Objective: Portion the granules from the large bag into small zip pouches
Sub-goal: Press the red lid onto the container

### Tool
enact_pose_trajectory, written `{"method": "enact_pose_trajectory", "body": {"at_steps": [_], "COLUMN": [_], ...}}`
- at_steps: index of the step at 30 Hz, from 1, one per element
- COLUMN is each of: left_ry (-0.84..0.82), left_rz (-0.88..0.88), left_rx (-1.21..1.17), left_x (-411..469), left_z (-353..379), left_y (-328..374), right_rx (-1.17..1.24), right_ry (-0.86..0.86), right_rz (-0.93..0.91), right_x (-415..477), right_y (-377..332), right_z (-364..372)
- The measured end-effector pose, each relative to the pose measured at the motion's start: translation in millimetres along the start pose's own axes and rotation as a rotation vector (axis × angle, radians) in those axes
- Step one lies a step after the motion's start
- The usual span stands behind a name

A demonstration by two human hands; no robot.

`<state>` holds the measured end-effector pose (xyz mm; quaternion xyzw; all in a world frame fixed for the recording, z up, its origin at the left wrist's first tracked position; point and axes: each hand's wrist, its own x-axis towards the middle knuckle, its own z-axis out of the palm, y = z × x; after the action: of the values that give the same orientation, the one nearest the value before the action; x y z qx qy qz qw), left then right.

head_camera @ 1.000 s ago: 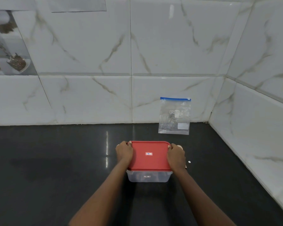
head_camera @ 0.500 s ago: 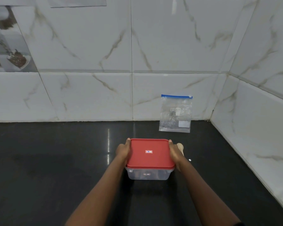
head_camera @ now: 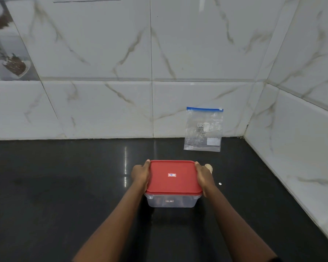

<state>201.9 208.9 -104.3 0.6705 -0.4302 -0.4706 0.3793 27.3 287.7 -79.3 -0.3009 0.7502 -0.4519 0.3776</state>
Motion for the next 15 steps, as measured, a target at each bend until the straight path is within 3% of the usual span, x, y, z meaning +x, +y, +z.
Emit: {"method": "enact_pose_trajectory", "body": {"at_steps": [9, 15], "left_ry": [0.058, 0.063], "left_rz": [0.082, 0.075], "left_rx": [0.272, 0.471], "left_x": [-19.9, -28.4], "left_z": [-5.6, -3.0], "left_y": [12.6, 2.6], "right_rx": [-0.359, -0.3], "right_ry": [0.07, 0.176], "right_rz": [0.126, 0.116], "right_x": [-3.7, -2.2], "right_y": [7.3, 12.0], "right_z": [-0.4, 5.7]}}
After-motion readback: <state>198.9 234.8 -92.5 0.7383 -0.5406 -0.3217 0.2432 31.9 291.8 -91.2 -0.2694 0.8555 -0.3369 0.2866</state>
